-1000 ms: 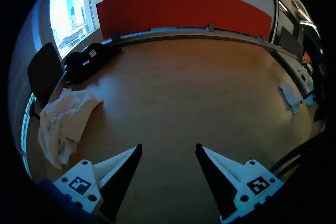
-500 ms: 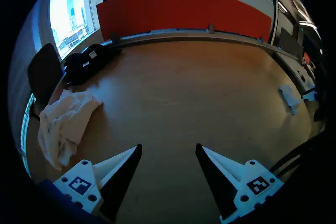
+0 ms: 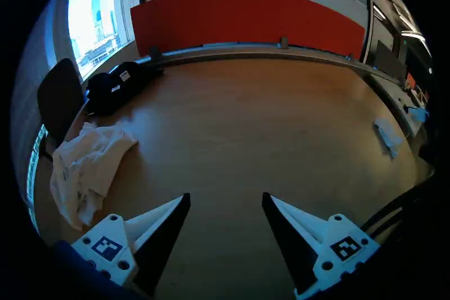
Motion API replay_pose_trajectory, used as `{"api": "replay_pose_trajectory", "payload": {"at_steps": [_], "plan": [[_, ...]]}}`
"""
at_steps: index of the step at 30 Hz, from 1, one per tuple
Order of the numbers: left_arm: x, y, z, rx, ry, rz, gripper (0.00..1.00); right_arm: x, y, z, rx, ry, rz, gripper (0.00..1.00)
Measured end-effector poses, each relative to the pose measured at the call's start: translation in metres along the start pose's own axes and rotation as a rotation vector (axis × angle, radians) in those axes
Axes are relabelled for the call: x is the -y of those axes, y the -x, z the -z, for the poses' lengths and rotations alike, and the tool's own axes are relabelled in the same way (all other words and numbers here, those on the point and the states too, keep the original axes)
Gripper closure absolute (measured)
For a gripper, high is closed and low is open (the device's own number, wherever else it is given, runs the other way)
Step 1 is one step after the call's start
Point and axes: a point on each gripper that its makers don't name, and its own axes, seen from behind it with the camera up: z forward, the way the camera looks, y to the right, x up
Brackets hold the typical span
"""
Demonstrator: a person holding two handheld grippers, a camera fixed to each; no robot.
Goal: Fold towel
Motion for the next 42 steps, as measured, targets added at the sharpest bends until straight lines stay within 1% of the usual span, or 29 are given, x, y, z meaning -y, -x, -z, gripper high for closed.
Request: {"api": "replay_pose_trajectory", "payload": {"at_steps": [6,9,12,20,26,32,36,42], "plan": [[0.0,-0.004,-0.002,-0.011,-0.003,0.014,0.06,0.013,-0.032,0.004,-0.141,0.002,-0.006,0.08],[0.001,-0.009,-0.002,-0.028,-0.004,0.022,0.06,0.016,-0.044,0.007,-0.192,0.015,-0.013,0.07],[0.002,-0.017,-0.002,-0.055,-0.007,0.036,0.06,0.018,-0.054,0.008,-0.23,0.029,-0.03,0.08],[0.008,-0.042,0.0,-0.144,-0.021,0.083,0.06,0.024,-0.071,0.012,-0.31,0.036,-0.066,0.06],[0.014,-0.066,0.004,-0.242,-0.037,0.104,0.06,0.026,-0.078,0.016,-0.333,0.043,-0.071,0.06],[0.023,-0.1,0.017,-0.384,-0.053,0.124,0.06,0.03,-0.089,0.022,-0.361,0.053,-0.061,0.06],[0.028,-0.121,0.027,-0.474,-0.06,0.129,0.06,0.035,-0.094,0.024,-0.374,0.063,-0.041,0.06],[0.038,-0.143,0.039,-0.559,-0.069,0.139,0.06,0.048,-0.105,0.029,-0.402,0.07,-0.001,0.06]]}}
